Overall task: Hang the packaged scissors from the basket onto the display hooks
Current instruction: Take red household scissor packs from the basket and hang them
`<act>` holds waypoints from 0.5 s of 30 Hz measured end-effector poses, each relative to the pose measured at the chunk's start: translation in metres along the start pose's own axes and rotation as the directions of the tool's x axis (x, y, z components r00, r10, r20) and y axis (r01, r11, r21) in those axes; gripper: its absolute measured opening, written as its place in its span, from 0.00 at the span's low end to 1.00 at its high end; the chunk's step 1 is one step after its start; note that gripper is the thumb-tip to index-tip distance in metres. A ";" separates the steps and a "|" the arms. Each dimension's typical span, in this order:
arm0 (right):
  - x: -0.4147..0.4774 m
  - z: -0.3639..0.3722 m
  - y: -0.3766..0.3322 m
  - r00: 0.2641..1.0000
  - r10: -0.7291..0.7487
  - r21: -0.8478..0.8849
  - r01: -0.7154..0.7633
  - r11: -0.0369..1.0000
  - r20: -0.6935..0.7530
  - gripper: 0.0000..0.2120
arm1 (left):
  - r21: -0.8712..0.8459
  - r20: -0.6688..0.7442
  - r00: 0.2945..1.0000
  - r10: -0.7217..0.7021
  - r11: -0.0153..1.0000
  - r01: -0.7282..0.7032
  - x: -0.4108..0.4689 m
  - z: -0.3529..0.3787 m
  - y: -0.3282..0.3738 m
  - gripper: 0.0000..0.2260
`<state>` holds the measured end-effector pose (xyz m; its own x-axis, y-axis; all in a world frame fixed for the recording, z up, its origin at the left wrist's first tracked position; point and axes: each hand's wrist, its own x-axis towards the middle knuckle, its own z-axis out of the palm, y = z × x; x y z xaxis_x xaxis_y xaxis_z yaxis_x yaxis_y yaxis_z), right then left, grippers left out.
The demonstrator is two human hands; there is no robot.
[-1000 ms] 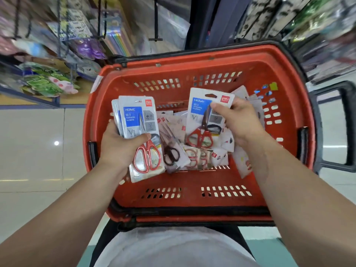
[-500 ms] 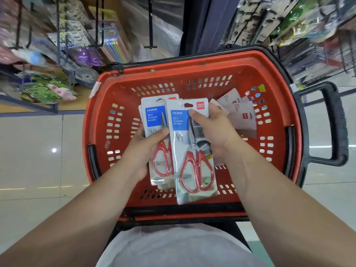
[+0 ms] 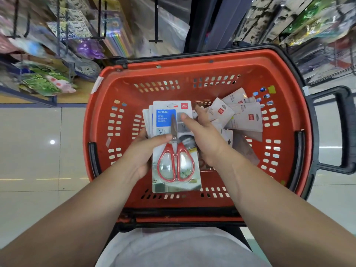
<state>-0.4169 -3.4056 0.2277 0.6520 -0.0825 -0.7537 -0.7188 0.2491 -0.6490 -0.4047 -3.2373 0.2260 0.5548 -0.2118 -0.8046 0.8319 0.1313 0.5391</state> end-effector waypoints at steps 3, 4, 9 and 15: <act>-0.011 -0.010 0.008 0.988 0.025 -0.035 -0.020 0.999 0.154 0.26 | -0.119 -0.097 0.995 -0.017 0.993 0.005 0.007 0.001 0.001 0.18; -0.013 -0.012 0.012 0.982 0.019 -0.044 -0.010 0.999 0.188 0.20 | -0.146 -0.115 0.993 -0.008 0.989 -0.008 0.009 0.003 0.001 0.18; -0.016 -0.011 0.014 0.986 -0.091 -0.065 0.101 0.993 0.142 0.18 | -0.203 -0.109 0.994 0.009 0.979 -0.031 0.011 0.014 -0.004 0.18; -0.018 -0.005 0.020 0.983 -0.175 -0.081 0.179 0.980 0.058 0.17 | -0.193 -0.006 0.996 -0.087 0.978 0.084 -0.001 0.017 0.002 0.25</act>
<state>-0.4442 -3.4042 0.2276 0.7805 -0.0683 -0.6214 -0.6077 0.1509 -0.7797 -0.4040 -3.2531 0.2321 0.4802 -0.2163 -0.8500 0.8617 0.2974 0.4112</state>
